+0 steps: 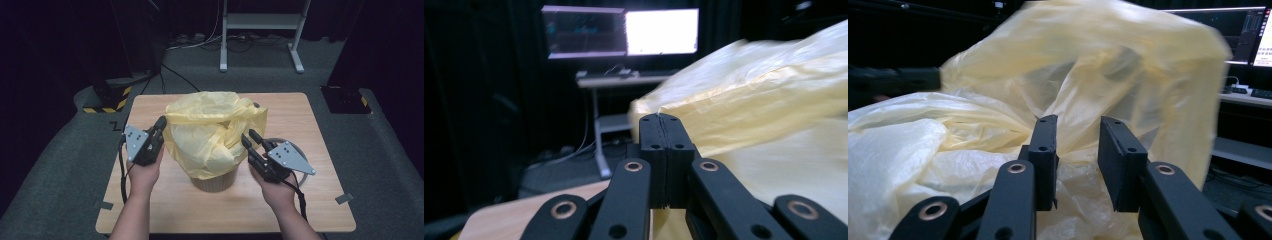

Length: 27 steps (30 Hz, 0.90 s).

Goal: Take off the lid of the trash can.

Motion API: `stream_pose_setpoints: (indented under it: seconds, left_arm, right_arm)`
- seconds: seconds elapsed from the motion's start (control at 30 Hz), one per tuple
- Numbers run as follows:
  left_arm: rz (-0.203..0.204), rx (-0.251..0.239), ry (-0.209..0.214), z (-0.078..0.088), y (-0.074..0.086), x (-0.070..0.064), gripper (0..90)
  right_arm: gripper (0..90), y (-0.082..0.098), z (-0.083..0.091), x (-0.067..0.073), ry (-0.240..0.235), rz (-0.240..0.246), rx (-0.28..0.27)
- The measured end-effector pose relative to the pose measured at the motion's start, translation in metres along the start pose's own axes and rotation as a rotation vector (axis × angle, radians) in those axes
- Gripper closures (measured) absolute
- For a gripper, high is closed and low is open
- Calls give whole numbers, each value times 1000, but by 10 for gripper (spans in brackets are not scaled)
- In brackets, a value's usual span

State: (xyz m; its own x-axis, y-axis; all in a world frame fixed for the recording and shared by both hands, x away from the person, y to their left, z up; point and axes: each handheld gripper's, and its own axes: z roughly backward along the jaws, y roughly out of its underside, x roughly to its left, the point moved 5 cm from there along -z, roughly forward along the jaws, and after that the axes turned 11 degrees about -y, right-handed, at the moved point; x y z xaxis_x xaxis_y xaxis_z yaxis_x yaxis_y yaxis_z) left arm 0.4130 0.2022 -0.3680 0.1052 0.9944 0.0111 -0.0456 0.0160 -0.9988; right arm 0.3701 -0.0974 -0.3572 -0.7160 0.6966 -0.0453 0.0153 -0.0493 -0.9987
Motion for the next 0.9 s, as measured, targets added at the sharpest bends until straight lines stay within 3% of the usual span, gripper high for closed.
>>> stream_pose_setpoints:
  seconds: [0.07,0.17,0.27,0.4,0.47,0.5,0.57,0.7,0.9]
  left_arm:
    - [56,61,22,-23,18,8,894]
    - [97,108,64,-43,40,5,893]
    - [114,112,117,-48,50,-5,894]
    - [101,99,156,-43,52,-14,893]
    - [79,87,168,-36,51,-19,894]
    - [65,84,152,-33,51,-20,895]
    - [83,77,147,-22,52,-20,895]
    - [74,53,139,5,56,-29,897]
    - [40,5,124,58,61,-64,889]
  right_arm:
    - [715,0,-1,1,8,4,-2]
    - [715,0,-2,1,3,0,-2]
    - [712,-1,-3,0,1,8,9]
    - [725,-3,12,1,54,57,8]
    - [737,2,19,-2,80,59,15]
    - [738,6,21,-3,87,54,27]
    - [737,15,23,-6,97,51,60]
    - [731,33,29,-14,108,37,100]
    - [720,43,37,-28,121,32,131]
